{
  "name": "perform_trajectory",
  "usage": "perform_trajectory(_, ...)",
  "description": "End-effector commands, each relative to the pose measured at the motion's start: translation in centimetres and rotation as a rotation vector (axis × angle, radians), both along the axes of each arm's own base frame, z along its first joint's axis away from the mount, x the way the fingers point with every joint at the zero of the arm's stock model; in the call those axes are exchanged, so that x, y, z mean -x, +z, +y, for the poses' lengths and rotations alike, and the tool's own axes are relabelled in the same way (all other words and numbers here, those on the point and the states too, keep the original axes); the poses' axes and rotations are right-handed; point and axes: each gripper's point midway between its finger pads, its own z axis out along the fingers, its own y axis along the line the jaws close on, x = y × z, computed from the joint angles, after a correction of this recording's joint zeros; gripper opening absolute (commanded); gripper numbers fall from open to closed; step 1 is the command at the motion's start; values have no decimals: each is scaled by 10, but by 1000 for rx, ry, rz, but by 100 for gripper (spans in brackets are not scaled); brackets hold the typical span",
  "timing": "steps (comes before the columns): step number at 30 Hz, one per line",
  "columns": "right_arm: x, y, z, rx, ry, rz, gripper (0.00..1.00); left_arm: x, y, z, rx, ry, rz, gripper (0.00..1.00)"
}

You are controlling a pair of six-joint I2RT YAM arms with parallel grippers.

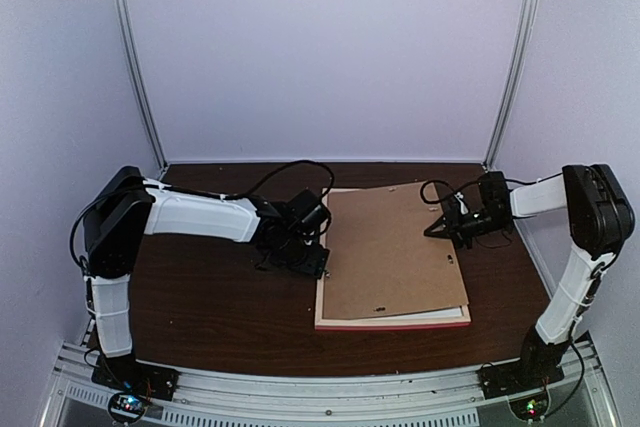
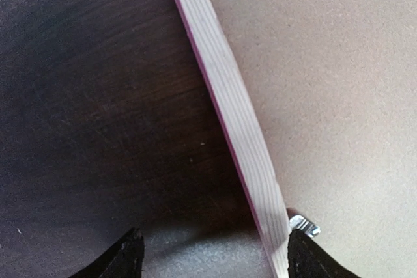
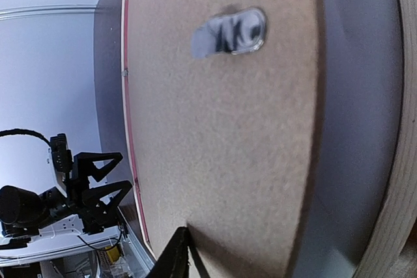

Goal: Put the photo into the frame
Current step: Place the backboard on the frame body.

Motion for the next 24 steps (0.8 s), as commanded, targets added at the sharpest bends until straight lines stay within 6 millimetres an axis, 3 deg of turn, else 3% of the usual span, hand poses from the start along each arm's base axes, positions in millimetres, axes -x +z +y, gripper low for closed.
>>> perform_trajectory(1, -1, -11, -2, 75, 10, 4, 27, 9, 12, -2, 63, -3, 21, 76)
perform_trajectory(24, 0, -16, -4, 89, 12, 9, 29, 15, -11, -11, 57, 8, 59, 76)
